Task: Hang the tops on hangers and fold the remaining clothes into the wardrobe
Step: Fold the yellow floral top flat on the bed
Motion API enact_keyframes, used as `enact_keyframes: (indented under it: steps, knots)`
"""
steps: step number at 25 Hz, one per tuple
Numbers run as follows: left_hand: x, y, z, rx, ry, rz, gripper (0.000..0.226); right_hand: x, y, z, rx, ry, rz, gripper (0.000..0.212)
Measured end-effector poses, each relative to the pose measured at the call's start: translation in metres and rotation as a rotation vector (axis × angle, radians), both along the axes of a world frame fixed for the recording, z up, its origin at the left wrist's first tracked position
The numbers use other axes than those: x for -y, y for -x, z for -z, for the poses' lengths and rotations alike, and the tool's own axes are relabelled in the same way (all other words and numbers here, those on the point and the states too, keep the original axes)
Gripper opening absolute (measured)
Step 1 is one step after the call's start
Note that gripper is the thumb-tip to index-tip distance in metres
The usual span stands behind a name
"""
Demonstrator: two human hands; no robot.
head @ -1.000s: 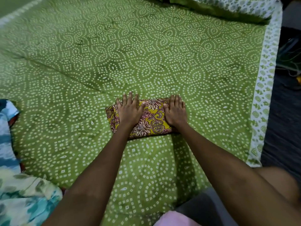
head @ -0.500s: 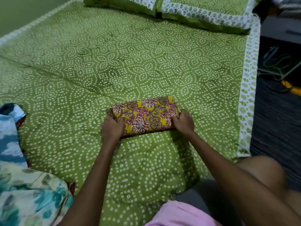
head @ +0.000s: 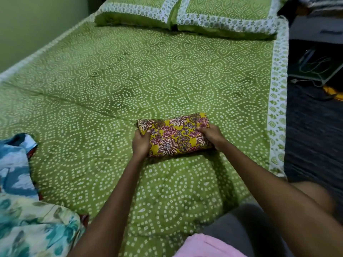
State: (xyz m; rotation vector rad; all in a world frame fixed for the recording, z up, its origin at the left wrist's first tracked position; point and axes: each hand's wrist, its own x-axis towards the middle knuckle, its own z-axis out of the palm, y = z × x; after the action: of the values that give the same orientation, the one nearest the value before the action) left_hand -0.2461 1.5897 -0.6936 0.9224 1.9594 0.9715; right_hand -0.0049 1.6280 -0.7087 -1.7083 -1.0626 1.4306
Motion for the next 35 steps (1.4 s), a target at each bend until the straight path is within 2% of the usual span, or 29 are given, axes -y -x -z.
enact_keyframes:
  steps: [3, 6, 9, 14, 16, 19, 23, 28, 31, 35]
  knots:
    - [0.005, -0.059, -0.003, 0.037, -0.142, 0.065, 0.039, 0.007, -0.065, -0.022, -0.073, 0.011, 0.004, 0.011]
    - [0.008, -0.126, 0.008, 0.160, -0.080, 0.099, 0.035, 0.016, -0.134, -0.035, -0.101, 0.006, 0.035, 0.012]
    - [0.008, -0.168, 0.038, 0.221, 0.000, 0.070, 0.035, 0.014, -0.176, -0.018, -0.063, 0.086, 0.065, 0.025]
    - [0.007, -0.175, 0.066, 0.309, 0.004, -0.126, 0.037, -0.005, -0.200, -0.001, -0.194, 0.322, -0.029, 0.007]
    - [0.008, -0.185, 0.057, 0.336, -0.026, -0.152, 0.034, -0.010, -0.204, 0.003, -0.222, 0.368, -0.069, 0.017]
    - [0.007, -0.190, 0.038, 0.283, 0.014, -0.136, 0.030, -0.006, -0.200, -0.002, -0.268, 0.372, -0.063, 0.030]
    - [0.005, -0.236, -0.033, 0.241, 0.130, -0.053, 0.034, 0.004, -0.244, -0.067, -0.271, 0.355, 0.013, 0.034]
    - [-0.012, -0.329, -0.169, 0.316, 0.071, 0.120, 0.031, 0.007, -0.346, -0.207, -0.197, 0.282, 0.100, 0.028]
    - [-0.031, -0.387, -0.256, 0.366, 0.058, 0.208, 0.038, 0.012, -0.404, -0.297, -0.139, 0.228, 0.199, 0.028]
    - [-0.060, -0.458, -0.342, 0.457, -0.049, 0.374, 0.035, 0.019, -0.474, -0.392, -0.155, 0.188, 0.298, 0.021]
